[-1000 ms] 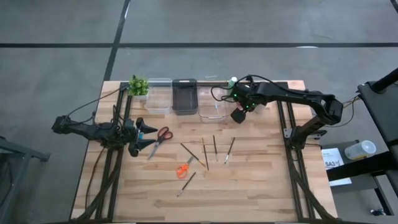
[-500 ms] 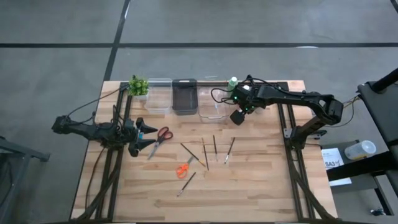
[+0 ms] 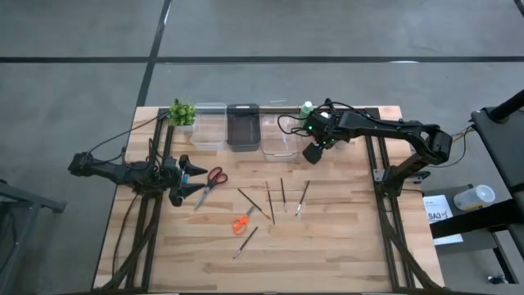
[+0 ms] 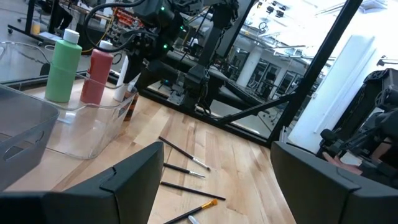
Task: Pick & Place Paint Supplies
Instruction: Put the brown paint bottle into the right transparent bin
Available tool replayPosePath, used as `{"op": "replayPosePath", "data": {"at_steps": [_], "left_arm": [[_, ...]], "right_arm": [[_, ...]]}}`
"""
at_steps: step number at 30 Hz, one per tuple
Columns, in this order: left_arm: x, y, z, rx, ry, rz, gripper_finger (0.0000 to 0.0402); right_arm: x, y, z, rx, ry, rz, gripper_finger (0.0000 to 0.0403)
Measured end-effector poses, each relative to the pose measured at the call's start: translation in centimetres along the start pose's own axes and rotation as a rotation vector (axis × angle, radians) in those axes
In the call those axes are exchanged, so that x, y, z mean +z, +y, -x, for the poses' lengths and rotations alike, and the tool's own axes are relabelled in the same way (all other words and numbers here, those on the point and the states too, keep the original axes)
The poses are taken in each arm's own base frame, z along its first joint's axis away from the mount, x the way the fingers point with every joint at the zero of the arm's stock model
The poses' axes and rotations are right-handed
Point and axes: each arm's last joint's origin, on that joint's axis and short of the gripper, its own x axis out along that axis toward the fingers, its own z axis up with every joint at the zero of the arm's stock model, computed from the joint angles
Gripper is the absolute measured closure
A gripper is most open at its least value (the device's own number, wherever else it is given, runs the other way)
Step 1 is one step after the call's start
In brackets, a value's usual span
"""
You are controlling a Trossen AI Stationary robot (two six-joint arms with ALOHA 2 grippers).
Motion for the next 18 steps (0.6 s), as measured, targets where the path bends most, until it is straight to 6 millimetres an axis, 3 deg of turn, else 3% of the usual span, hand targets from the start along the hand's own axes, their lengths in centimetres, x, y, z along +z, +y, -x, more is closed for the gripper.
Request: {"op": "replayPosePath", "data": {"at_steps": [8,18], "left_arm": [[0.00,0.00,0.00,0.000,0.000,0.000,0.0099],[0.00,0.00,0.00,0.000,0.000,0.000,0.0099]], "right_arm": [[-0.30,-0.06,-0.11,0.013,0.032,-0.002,0.0249],[-0.23,-0.03,-0.13,0.023,0.024,-0.008,0.0289]]}}
